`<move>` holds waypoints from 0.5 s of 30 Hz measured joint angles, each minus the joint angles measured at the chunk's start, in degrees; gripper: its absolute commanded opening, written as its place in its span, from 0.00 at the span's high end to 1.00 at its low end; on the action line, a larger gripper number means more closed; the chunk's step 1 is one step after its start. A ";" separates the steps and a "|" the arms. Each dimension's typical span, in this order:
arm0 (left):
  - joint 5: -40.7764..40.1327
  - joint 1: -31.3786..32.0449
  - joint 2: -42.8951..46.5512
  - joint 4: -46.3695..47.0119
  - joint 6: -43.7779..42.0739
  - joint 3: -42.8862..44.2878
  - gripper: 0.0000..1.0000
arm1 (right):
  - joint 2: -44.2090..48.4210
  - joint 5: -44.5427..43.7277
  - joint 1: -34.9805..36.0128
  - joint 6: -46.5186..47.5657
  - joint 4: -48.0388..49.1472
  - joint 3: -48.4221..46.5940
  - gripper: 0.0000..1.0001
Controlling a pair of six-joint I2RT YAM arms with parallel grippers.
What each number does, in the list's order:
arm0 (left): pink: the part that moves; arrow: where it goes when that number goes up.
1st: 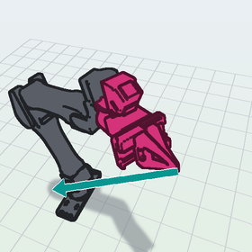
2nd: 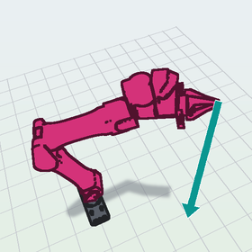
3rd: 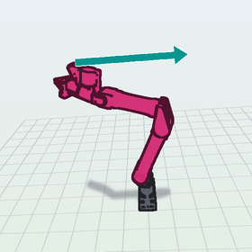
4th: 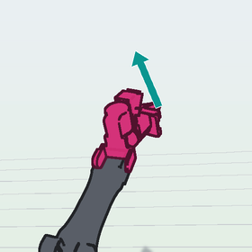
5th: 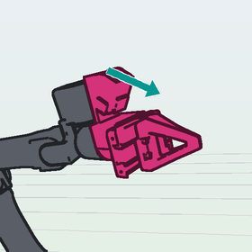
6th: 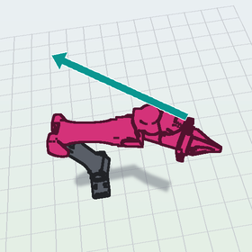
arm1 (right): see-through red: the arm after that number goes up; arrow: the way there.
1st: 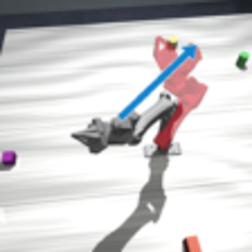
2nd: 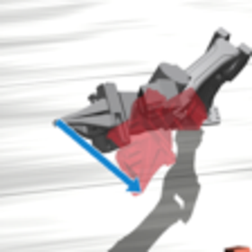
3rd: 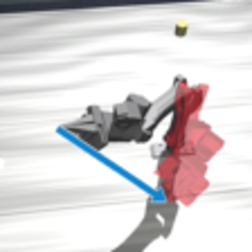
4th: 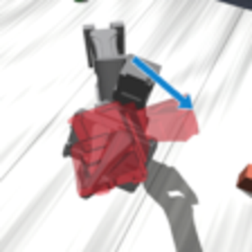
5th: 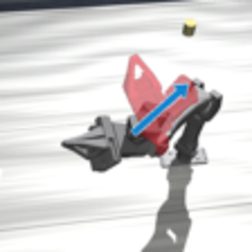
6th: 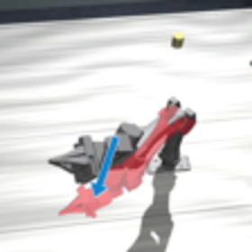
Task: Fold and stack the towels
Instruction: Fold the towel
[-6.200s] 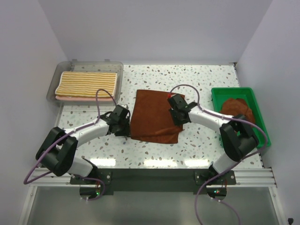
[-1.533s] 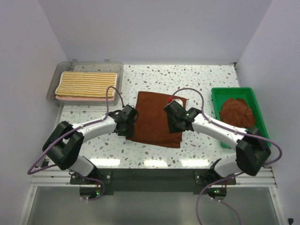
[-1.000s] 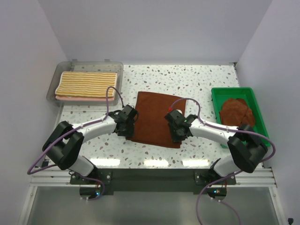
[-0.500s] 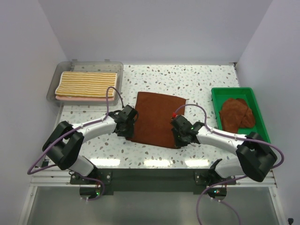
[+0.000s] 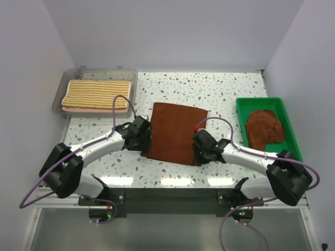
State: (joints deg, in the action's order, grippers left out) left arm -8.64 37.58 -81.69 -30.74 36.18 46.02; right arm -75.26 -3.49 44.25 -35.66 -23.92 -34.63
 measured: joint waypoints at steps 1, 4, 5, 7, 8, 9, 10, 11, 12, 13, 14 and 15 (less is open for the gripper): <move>0.26 0.00 1.09 -0.11 0.04 0.00 0.34 | 0.02 0.02 0.00 -0.11 0.17 0.07 0.80; 1.38 0.00 4.11 0.13 0.15 -0.28 0.34 | 0.09 0.02 0.00 -0.22 0.48 0.17 0.80; 1.73 0.00 4.72 0.24 0.17 -0.55 0.37 | 0.15 0.02 0.00 -0.22 0.50 0.22 0.80; 2.16 0.00 5.05 0.17 0.20 -0.96 0.46 | 0.24 0.00 0.00 -0.22 0.57 0.28 0.80; 2.32 0.00 4.85 0.22 0.26 -1.16 0.49 | 0.24 0.02 0.00 -0.22 0.59 0.28 0.80; 2.45 0.00 4.55 0.24 0.22 -1.36 0.52 | 0.24 0.00 0.00 -0.22 0.59 0.31 0.80; 2.54 0.00 4.11 0.26 0.20 -1.60 0.55 | 0.24 0.00 0.00 -0.22 0.59 0.31 0.80; 2.67 0.00 3.61 0.24 0.17 -1.88 0.59 | 0.24 0.00 0.00 -0.20 0.59 0.31 0.80; 2.78 0.00 3.02 0.24 0.17 -2.14 0.60 | 0.24 0.02 0.00 -0.22 0.59 0.31 0.80; 2.91 0.00 2.45 0.26 0.07 -2.45 0.62 | 0.26 0.00 0.00 -0.20 0.57 0.31 0.80; 2.95 0.00 1.99 0.24 0.00 -2.80 0.63 | 0.31 0.02 0.00 -0.22 0.57 0.33 0.80; 3.02 0.00 1.68 0.17 0.02 -3.04 0.64 | 0.33 0.00 0.00 -0.22 0.59 0.37 0.80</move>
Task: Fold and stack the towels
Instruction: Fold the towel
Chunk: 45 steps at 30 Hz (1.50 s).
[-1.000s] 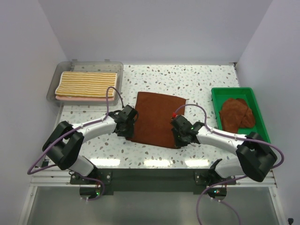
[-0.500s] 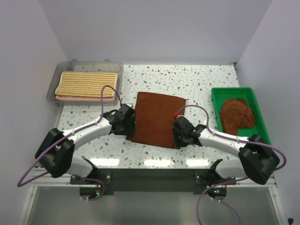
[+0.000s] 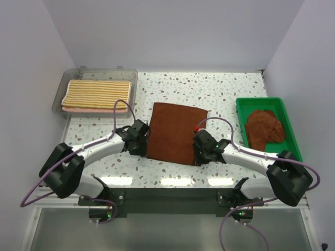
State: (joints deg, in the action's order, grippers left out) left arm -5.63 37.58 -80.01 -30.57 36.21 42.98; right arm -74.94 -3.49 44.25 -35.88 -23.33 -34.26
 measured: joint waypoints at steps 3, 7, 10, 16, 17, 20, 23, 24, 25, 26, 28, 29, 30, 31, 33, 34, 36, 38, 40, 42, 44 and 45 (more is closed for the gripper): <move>0.04 0.02 -1.09 0.02 -0.07 -0.72 0.67 | 0.09 -0.04 0.00 -0.20 -0.07 0.02 0.80; -0.02 0.09 -2.27 0.09 0.00 -1.09 0.68 | 0.07 -0.26 0.00 -0.76 -0.28 0.00 0.80; -0.17 0.11 -2.27 0.04 0.09 -1.09 0.69 | -0.04 -0.39 0.00 -1.29 -0.59 -0.13 0.80; -0.50 0.13 -0.55 -0.94 0.76 -1.57 0.52 | -0.04 -0.44 0.00 -1.77 -0.92 -0.17 0.80; -0.59 0.13 0.35 -1.36 0.90 -1.64 0.51 | -0.04 -0.44 0.00 -1.77 -0.92 -0.17 0.80; -0.63 0.13 2.93 -1.31 1.68 -1.51 0.50 | -0.24 -0.44 0.00 -1.79 -0.87 -0.24 0.80; -0.74 0.15 3.30 -1.09 2.16 -0.37 0.50 | -0.50 -0.44 -0.02 -1.77 -1.01 -0.55 0.80; -0.79 0.17 3.06 -0.70 2.21 0.07 0.51 | -0.50 -0.44 -0.02 -1.77 -1.03 -0.55 0.80; -0.81 0.17 2.78 -0.35 2.23 0.42 0.53 | -0.50 -0.44 -0.02 -1.77 -1.05 -0.55 0.80; -0.83 0.22 2.12 0.07 2.23 0.85 0.53 | -0.50 -0.44 -0.02 -1.75 -1.05 -0.55 0.80; -0.92 0.28 0.35 0.90 2.21 1.14 0.57 | -0.55 -0.44 -0.02 -1.73 -1.07 -0.61 0.80; -1.01 0.33 -0.57 1.01 2.21 1.16 0.58 | -0.57 -0.44 -0.02 -1.70 -1.09 -0.63 0.80; -1.18 0.37 -1.70 1.03 2.21 1.18 0.59 | -0.59 -0.44 -0.02 -1.70 -1.14 -0.66 0.80; -1.51 0.39 -2.80 0.92 2.19 1.16 0.62 | -0.63 -0.44 0.00 -1.70 -1.18 -0.68 0.80; -2.40 0.44 -4.74 0.50 2.14 1.18 0.68 | -0.72 -0.44 0.00 -1.73 -1.38 -0.79 0.80; -2.56 0.44 -4.96 0.15 2.14 1.51 0.69 | -0.74 -0.44 -0.02 -1.73 -1.55 -0.85 0.80; -2.93 0.46 -5.09 -0.04 2.12 1.53 0.70 | -0.74 -0.44 -0.02 -1.75 -1.73 -0.87 0.80; -2.93 0.50 -5.05 -0.20 2.14 1.44 0.70 | -0.74 -0.44 -0.02 -1.88 -1.79 -0.87 0.80; -2.89 0.59 -4.76 -0.20 2.14 1.16 0.70 | -0.72 -0.42 -0.02 -2.10 -2.16 -0.90 0.80; -2.82 0.92 -4.15 -0.31 2.14 0.55 0.69 | -0.61 -0.22 -0.02 -2.40 -3.28 -1.03 0.80; -2.40 1.25 -3.15 -0.42 2.14 -0.37 0.67 | -0.24 0.20 -0.02 -2.71 -4.81 -1.05 0.79; -2.01 1.42 -2.47 -0.50 2.16 -0.94 0.64 | 0.04 0.52 -0.02 -2.80 -5.75 -1.05 0.78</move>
State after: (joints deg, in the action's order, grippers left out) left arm -7.64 39.00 -82.48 -31.07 38.37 42.04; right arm -74.89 -2.96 44.23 -38.68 -29.08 -35.31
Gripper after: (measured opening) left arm 0.324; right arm 0.207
